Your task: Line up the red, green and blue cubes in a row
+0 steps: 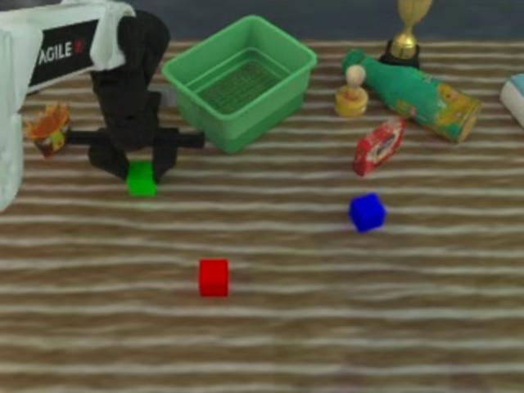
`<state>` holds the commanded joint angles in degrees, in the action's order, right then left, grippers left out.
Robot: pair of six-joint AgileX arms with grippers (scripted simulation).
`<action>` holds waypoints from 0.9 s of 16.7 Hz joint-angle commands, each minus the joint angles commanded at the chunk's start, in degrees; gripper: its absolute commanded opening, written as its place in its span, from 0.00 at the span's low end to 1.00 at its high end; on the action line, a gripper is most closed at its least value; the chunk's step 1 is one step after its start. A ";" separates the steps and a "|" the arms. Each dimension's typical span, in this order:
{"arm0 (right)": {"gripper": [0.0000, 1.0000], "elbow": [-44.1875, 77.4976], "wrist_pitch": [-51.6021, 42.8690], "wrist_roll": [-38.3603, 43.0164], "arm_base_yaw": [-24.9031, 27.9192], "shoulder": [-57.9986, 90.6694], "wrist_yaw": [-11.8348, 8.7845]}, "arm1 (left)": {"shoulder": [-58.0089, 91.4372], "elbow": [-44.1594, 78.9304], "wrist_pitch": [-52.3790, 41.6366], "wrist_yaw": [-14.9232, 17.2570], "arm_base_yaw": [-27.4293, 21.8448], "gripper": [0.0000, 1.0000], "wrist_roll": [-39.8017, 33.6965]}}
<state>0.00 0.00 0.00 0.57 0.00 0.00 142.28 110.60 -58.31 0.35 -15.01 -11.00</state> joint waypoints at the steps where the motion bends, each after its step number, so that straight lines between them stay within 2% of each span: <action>1: 1.00 0.00 0.00 0.00 0.00 0.00 0.00 | 0.00 0.00 0.00 0.00 0.00 0.00 0.00; 5: 1.00 0.00 0.00 0.00 0.00 0.00 0.00 | -1.25 1.18 -1.27 -0.22 0.14 0.00 0.22; 11: 1.00 0.00 0.00 0.00 0.00 0.00 0.00 | -4.07 9.43 -12.78 -0.25 1.12 0.00 0.06; 15: 1.00 0.00 0.00 0.00 0.00 0.00 0.00 | -4.51 10.14 -13.65 -0.25 1.22 0.00 0.08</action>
<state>0.00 0.00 0.00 0.57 0.00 0.00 137.77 120.74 -71.96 0.11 -13.79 -10.92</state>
